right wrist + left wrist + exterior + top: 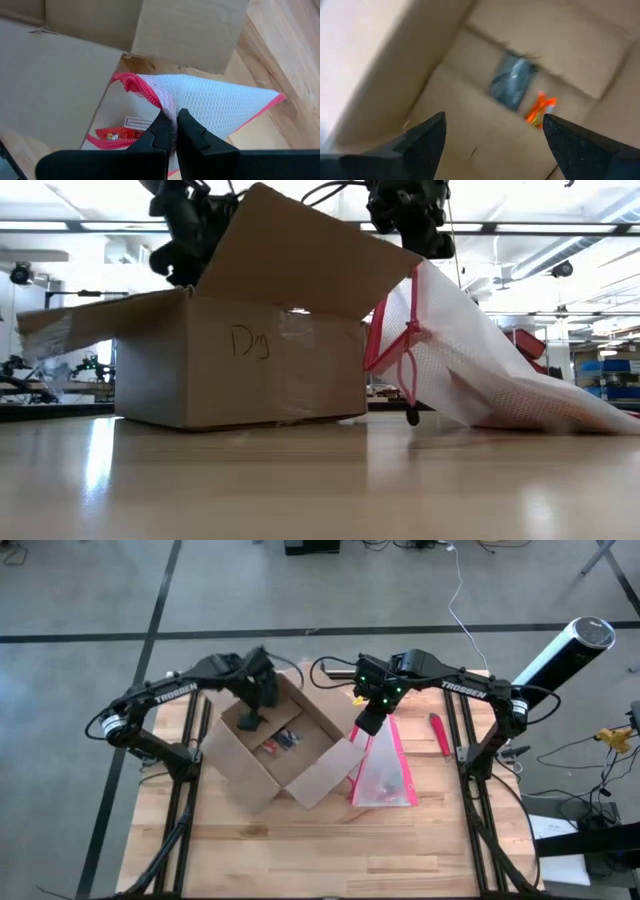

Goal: Unpack boxes
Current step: Put the orange candy into the zip bag

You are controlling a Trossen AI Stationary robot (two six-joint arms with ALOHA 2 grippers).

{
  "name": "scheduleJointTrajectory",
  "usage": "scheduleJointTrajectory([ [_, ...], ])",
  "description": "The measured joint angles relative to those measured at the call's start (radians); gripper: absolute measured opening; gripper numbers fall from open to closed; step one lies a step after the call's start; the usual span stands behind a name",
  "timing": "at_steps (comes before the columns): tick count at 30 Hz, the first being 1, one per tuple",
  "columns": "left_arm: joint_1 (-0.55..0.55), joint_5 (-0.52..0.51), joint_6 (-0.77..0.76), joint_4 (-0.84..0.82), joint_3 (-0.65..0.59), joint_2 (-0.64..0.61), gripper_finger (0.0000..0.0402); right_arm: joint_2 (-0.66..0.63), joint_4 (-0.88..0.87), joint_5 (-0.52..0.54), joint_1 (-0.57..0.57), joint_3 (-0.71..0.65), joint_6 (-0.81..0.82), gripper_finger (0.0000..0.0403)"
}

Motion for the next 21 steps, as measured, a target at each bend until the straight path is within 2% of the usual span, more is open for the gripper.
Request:
scheduleJointTrajectory([
  [4, -0.105, 0.001, 0.01, 0.069, -0.086, 0.019, 0.0314, 0.0, -0.004, 0.0, 0.0, 0.0, 0.009, 0.0],
  [8, -0.159, -0.007, 0.002, 0.127, -0.164, 0.049, 0.0314, 0.0, -0.008, 0.0, 0.0, 0.0, 0.015, 0.0],
  [21, -0.168, 0.008, 0.05, 0.128, -0.235, 0.146, 0.0313, 0.0, -0.012, -0.002, 0.0, 0.0, 0.007, 0.0],
])
